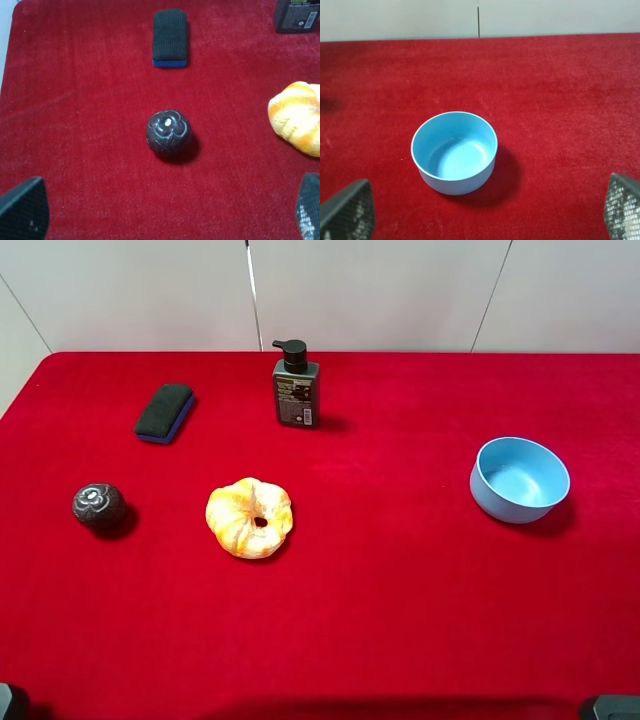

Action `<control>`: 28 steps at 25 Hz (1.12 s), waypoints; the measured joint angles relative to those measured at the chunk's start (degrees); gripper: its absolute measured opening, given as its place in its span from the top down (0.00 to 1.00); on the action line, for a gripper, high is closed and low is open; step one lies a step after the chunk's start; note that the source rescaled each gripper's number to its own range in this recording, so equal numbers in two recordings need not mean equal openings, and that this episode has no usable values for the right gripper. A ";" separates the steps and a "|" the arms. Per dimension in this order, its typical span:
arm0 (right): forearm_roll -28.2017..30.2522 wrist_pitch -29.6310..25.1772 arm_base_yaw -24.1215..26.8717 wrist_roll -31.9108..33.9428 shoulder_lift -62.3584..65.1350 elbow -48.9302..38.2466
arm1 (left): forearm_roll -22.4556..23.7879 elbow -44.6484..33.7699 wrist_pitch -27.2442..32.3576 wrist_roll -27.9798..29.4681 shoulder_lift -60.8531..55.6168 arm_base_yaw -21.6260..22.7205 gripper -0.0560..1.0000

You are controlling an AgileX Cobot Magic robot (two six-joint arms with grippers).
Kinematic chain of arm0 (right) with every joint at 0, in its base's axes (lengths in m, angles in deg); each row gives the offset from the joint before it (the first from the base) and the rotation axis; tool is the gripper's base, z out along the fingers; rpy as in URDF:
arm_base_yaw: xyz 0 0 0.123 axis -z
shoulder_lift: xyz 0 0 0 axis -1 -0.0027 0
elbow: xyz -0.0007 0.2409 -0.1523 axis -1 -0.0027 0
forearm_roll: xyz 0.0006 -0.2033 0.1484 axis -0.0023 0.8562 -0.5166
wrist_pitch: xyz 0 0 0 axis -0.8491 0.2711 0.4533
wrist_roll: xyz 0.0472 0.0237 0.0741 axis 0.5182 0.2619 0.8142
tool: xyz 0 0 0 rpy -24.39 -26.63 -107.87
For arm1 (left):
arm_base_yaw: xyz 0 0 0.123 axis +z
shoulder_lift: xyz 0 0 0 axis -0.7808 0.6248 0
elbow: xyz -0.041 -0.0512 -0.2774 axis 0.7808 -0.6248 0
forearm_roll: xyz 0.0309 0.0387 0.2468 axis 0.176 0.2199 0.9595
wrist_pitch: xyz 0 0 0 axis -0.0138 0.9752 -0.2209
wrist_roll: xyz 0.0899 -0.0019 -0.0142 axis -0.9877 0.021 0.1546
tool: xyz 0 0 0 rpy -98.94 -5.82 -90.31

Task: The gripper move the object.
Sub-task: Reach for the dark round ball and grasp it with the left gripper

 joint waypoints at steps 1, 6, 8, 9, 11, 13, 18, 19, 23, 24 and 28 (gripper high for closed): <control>0.00 0.00 0.00 0.00 0.00 0.00 | 0.00 0.00 0.00 0.00 0.00 0.00 0.02; 0.00 0.00 0.00 0.00 0.00 0.00 | 0.00 0.00 0.00 0.00 0.00 0.00 0.02; 0.00 0.00 0.00 0.00 0.00 0.00 | 0.00 0.00 0.00 0.00 0.00 0.00 0.02; 0.00 0.00 0.00 0.00 0.00 0.00 | 0.00 0.00 0.00 0.00 0.00 0.00 0.02; 0.00 0.00 0.00 0.00 0.00 0.00 | 0.00 0.00 0.00 0.00 0.00 0.00 0.02; 0.00 0.00 0.00 0.00 0.00 0.00 | 0.00 0.00 0.00 0.00 0.00 0.00 0.02; 0.00 0.00 0.00 0.00 0.00 0.00 | 0.00 0.00 0.00 0.00 0.00 0.00 0.02; 0.00 0.00 0.00 0.00 0.00 0.00 | 0.00 0.00 0.00 0.00 0.00 0.00 0.02; 0.00 0.00 0.00 0.00 0.00 0.00 | 0.00 0.00 0.00 0.00 0.00 0.00 0.02; 0.00 0.00 0.00 0.00 0.00 0.00 | 0.00 0.00 0.00 0.00 0.00 0.00 0.02; 0.00 0.00 0.00 0.00 0.00 0.00 | 0.05 0.00 0.00 0.08 0.00 0.00 0.02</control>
